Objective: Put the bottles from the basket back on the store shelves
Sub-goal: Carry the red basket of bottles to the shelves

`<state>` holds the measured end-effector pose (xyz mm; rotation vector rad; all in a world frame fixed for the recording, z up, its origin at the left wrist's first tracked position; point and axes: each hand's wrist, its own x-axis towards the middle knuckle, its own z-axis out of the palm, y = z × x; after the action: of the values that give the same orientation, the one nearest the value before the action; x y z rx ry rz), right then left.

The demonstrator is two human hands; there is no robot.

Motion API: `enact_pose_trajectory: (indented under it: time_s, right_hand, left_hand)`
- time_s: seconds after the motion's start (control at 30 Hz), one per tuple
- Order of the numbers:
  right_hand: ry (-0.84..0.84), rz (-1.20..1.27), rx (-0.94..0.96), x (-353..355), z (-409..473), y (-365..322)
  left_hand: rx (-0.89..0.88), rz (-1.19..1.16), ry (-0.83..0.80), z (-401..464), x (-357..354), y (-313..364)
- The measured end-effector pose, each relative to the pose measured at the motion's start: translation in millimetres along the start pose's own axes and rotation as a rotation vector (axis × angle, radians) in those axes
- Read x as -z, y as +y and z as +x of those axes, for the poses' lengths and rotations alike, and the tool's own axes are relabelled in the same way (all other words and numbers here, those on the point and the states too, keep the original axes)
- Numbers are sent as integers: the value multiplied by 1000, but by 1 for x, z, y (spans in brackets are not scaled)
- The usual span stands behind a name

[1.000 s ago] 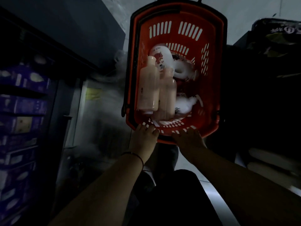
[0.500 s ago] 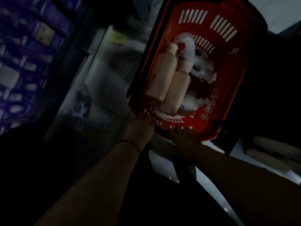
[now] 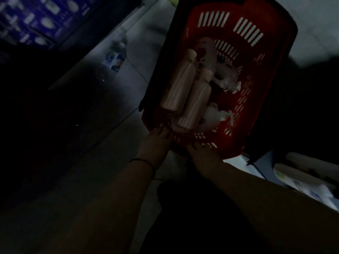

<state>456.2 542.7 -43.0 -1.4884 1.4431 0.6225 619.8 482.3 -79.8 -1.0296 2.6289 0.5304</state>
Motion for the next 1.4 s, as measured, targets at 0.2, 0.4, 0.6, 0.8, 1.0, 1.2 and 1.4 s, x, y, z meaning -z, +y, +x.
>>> enact_pose_trajectory:
  time_s: [0.2, 0.4, 0.6, 0.8, 1.0, 1.2, 1.4]
  right_hand:
    - [-39, -80, 22, -54, -10, -15]
    - [-10, -167, 77, -98, -25, -18]
    - [-3, -284, 158, -139, -43, -2]
    - [2, -405, 245, -179, -66, 16]
    - [-39, -467, 279, -217, -96, 30]
    - [-80, -536, 298, -251, -119, 42]
    - [-59, -505, 307, -282, -136, 53]
  left_hand:
    - [86, 29, -31, -58, -33, 20]
    - [144, 1, 62, -106, -65, 48]
    - [327, -140, 5, -149, -91, 99]
    - [439, -75, 201, -183, -125, 157]
    - [561, -70, 171, -215, -164, 215]
    - [593, -3, 184, -238, -172, 259]
    - [553, 7, 197, -252, -197, 281]
